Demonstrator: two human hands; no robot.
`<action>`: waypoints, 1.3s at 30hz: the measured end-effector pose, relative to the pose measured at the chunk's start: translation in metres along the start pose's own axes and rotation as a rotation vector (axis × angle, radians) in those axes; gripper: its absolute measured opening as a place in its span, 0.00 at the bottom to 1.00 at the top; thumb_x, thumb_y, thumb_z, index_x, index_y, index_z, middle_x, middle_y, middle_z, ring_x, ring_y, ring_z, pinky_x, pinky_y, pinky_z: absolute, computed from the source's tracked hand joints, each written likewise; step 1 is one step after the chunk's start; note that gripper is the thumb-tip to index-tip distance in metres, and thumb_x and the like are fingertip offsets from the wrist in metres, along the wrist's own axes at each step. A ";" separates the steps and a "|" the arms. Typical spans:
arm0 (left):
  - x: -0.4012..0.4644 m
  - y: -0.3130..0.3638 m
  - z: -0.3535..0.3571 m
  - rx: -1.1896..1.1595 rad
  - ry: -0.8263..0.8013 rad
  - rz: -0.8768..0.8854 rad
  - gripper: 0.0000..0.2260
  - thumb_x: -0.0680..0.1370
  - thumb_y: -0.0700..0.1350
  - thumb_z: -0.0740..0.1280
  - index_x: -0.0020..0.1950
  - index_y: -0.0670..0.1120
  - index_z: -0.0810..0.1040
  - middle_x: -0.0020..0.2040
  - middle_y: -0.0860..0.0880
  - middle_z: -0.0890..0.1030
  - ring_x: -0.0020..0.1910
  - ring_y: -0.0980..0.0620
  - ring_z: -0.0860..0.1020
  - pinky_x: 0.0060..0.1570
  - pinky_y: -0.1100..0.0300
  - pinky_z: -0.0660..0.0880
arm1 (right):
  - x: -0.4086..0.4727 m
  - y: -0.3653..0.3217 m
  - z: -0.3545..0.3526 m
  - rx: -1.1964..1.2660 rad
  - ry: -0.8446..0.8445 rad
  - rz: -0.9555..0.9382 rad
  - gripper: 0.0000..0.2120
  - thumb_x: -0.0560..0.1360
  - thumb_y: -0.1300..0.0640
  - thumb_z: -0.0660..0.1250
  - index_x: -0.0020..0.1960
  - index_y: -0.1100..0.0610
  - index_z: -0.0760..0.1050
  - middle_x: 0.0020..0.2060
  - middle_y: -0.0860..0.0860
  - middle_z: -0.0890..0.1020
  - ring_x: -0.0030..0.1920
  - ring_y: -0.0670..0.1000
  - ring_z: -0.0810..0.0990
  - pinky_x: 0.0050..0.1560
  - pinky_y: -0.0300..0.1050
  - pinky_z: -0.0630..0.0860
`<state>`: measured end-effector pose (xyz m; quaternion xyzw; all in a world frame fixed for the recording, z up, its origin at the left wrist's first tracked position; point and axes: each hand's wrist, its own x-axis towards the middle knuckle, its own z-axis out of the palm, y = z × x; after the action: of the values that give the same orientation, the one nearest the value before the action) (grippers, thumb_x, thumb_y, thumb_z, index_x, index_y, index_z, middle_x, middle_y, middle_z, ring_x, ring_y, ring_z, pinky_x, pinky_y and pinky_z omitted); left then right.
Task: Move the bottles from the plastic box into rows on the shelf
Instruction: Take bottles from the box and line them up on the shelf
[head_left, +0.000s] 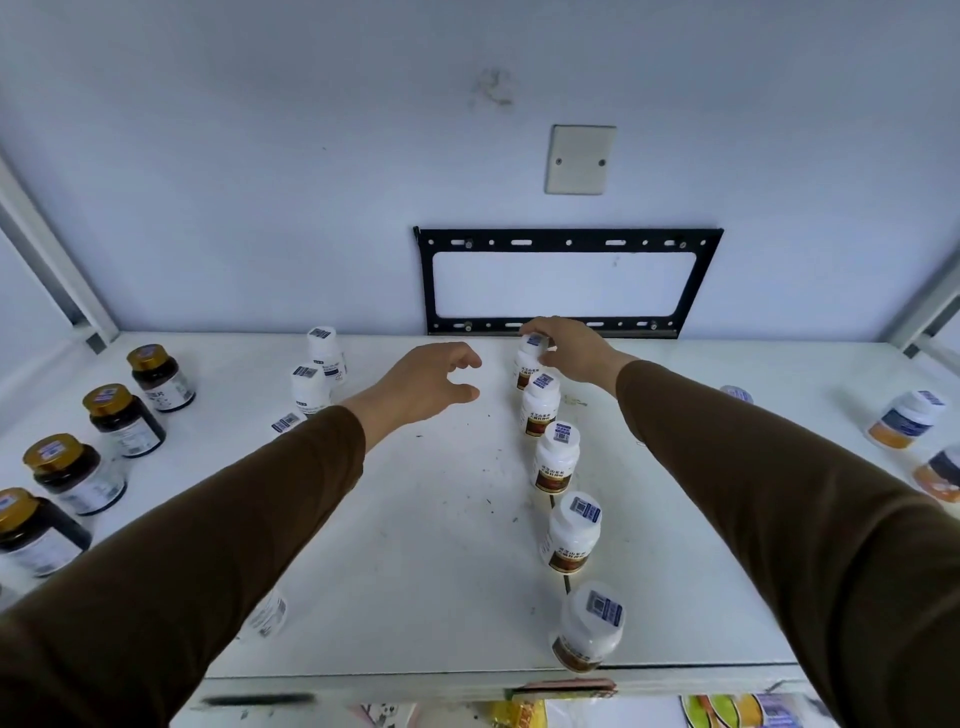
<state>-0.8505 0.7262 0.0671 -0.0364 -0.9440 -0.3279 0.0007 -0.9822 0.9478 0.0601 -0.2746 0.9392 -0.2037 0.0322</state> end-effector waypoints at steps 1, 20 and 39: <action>-0.001 0.001 0.000 0.004 -0.002 0.002 0.17 0.76 0.47 0.72 0.64 0.52 0.76 0.65 0.53 0.76 0.65 0.53 0.73 0.60 0.58 0.72 | -0.002 0.000 -0.002 -0.017 -0.002 0.000 0.24 0.77 0.66 0.65 0.71 0.53 0.70 0.65 0.53 0.76 0.62 0.54 0.76 0.63 0.45 0.72; -0.050 0.113 0.002 0.123 0.039 0.244 0.18 0.76 0.49 0.72 0.64 0.51 0.76 0.64 0.52 0.78 0.64 0.52 0.74 0.63 0.52 0.71 | -0.199 -0.009 -0.080 -0.097 0.163 -0.036 0.20 0.77 0.53 0.67 0.69 0.48 0.72 0.65 0.49 0.75 0.64 0.52 0.71 0.64 0.47 0.68; -0.186 0.320 0.206 0.061 -0.134 0.486 0.19 0.75 0.53 0.72 0.65 0.56 0.75 0.62 0.55 0.77 0.54 0.56 0.73 0.48 0.60 0.68 | -0.523 0.089 -0.111 -0.024 0.249 0.154 0.19 0.77 0.55 0.68 0.68 0.53 0.73 0.63 0.52 0.77 0.63 0.54 0.73 0.65 0.47 0.68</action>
<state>-0.6381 1.0918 0.0989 -0.2838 -0.9149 -0.2864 0.0180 -0.6031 1.3329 0.0987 -0.1748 0.9566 -0.2216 -0.0723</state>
